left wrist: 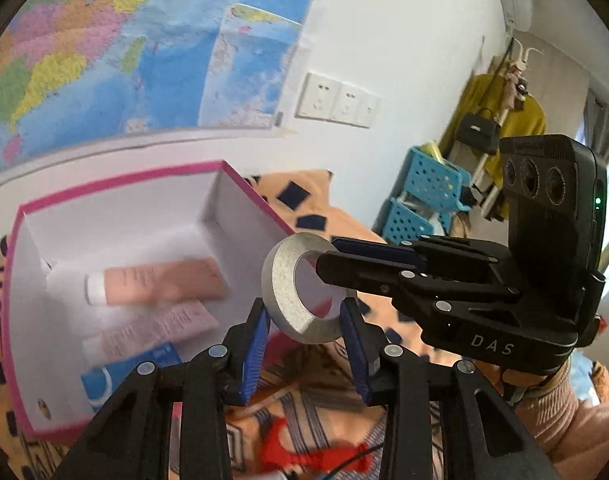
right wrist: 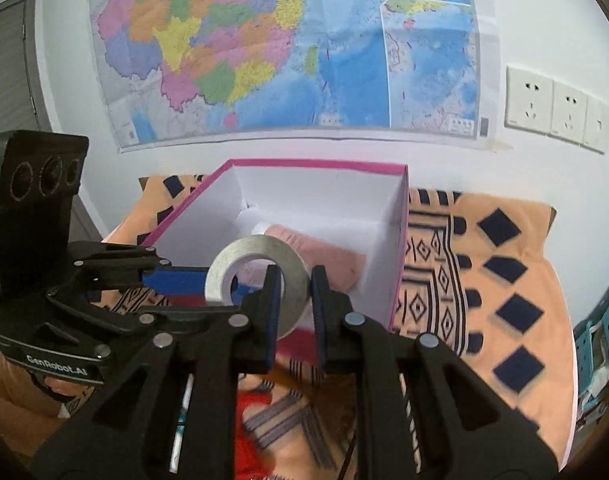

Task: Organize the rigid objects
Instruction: 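Carry the tape roll over the magenta box and open the right tool, then reach the right tool to the white bottle with black cap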

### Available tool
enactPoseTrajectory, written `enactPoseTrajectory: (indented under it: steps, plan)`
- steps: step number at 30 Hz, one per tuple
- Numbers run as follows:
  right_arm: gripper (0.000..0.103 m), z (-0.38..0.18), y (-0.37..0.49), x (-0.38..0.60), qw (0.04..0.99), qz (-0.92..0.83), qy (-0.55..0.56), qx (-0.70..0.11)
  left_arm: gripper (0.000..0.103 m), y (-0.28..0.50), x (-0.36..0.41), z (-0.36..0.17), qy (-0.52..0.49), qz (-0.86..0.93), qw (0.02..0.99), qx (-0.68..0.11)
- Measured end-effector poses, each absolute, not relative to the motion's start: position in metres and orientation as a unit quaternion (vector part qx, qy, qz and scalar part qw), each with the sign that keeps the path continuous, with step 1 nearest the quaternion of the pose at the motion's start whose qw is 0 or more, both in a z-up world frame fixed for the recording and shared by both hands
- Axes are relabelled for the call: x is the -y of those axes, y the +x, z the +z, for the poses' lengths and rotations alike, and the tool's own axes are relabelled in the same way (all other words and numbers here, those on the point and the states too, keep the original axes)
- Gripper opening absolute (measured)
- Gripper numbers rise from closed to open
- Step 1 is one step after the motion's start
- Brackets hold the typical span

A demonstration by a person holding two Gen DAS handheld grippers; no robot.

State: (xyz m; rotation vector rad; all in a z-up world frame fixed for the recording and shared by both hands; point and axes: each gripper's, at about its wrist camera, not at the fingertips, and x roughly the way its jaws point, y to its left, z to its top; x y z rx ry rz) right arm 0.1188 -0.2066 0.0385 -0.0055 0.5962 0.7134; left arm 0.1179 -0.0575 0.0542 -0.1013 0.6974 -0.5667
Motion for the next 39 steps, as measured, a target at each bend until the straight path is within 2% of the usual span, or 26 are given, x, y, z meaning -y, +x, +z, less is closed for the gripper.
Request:
enactPoseTrajectory:
  steps: [6,17,25,28,30,33,39]
  plan:
    - [0.017,0.035,0.149,0.196,0.894,0.333,-0.011,-0.299,0.036,0.152,0.054,0.05,-0.058,-0.258,0.897,-0.353]
    - [0.018,-0.001,0.194,0.19,0.886,0.289,-0.001,-0.364,0.036,0.197,0.052,0.011,-0.075,-0.199,0.887,-0.41]
    - [0.019,0.016,0.156,0.205,0.885,0.335,0.019,-0.324,0.038,0.15,0.028,0.021,-0.05,-0.207,0.905,-0.368]
    - [0.027,0.023,0.123,0.212,0.875,0.379,0.029,-0.3,0.042,0.121,0.018,0.023,-0.037,-0.218,0.909,-0.354]
    - [0.028,0.024,0.105,0.212,0.869,0.398,0.028,-0.293,0.045,0.104,0.011,0.018,-0.033,-0.222,0.908,-0.352]
    - [0.028,0.016,0.083,0.21,0.85,0.43,0.032,-0.303,0.052,0.08,0.001,0.014,-0.022,-0.21,0.918,-0.336]
    - [0.028,-0.017,0.064,0.2,0.819,0.452,0.044,-0.351,0.052,0.059,-0.024,-0.012,-0.054,-0.19,0.909,-0.366]
